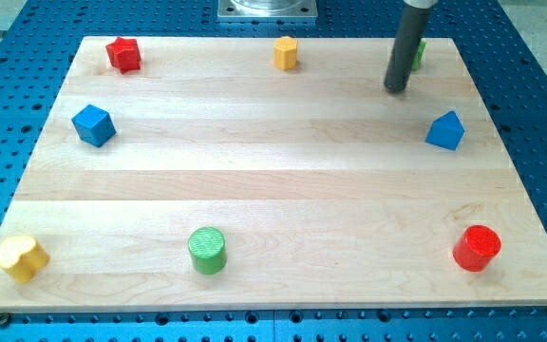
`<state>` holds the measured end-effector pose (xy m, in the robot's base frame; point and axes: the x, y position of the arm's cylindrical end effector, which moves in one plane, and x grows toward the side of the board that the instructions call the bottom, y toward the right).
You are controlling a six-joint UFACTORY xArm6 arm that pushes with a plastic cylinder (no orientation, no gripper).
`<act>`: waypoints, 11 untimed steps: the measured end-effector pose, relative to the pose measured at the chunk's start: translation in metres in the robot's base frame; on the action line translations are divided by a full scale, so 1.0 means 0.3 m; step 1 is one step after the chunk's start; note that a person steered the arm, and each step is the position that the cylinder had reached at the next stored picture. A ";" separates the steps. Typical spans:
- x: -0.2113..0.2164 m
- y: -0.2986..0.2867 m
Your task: Push the green star horizontal to the cube
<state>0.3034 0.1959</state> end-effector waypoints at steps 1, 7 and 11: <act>-0.099 0.143; 0.201 -0.612; -0.355 -0.485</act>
